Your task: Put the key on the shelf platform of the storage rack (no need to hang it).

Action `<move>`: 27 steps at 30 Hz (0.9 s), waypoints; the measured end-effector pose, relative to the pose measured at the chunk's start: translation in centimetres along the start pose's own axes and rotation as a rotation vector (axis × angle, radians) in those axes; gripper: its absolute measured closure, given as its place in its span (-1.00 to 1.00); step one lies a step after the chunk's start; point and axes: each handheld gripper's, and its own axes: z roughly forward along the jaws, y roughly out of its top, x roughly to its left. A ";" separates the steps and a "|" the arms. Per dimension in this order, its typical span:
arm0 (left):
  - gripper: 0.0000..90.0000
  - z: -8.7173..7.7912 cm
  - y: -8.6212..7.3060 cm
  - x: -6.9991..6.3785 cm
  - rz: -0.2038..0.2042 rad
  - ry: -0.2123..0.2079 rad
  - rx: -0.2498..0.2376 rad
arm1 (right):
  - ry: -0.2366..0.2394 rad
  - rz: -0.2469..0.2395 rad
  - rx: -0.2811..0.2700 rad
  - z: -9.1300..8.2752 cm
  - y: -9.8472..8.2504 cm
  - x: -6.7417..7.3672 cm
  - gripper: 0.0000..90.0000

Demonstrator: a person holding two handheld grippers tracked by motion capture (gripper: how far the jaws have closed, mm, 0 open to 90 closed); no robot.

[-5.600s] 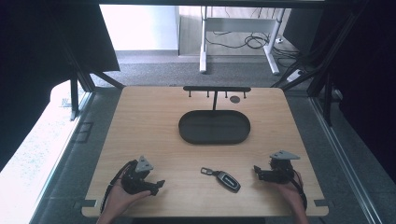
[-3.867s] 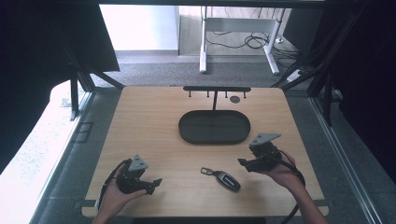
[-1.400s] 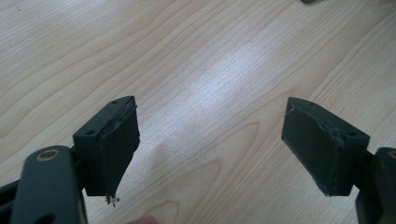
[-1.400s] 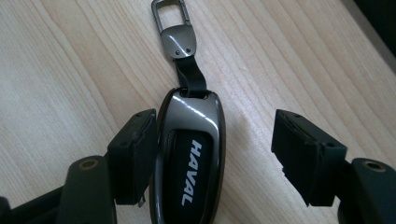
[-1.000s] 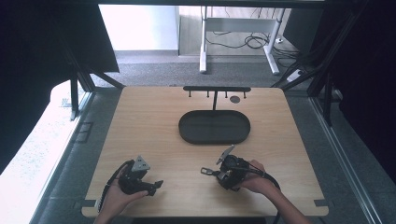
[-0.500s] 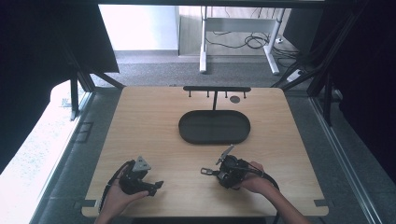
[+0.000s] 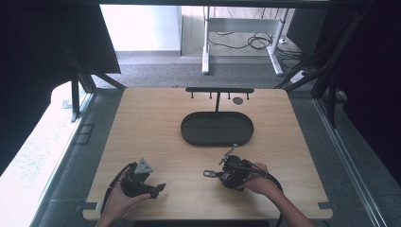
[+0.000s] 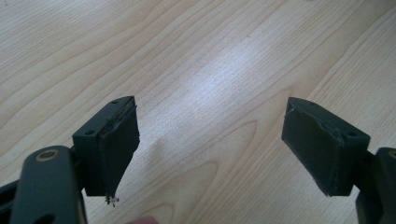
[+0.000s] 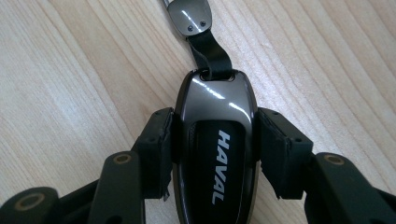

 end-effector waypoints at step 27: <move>-0.57 0.2 0.0 0.0 0.007 -0.001 0.007 | 0.025 0.006 -0.097 -3.3 0.5 -0.1 0.10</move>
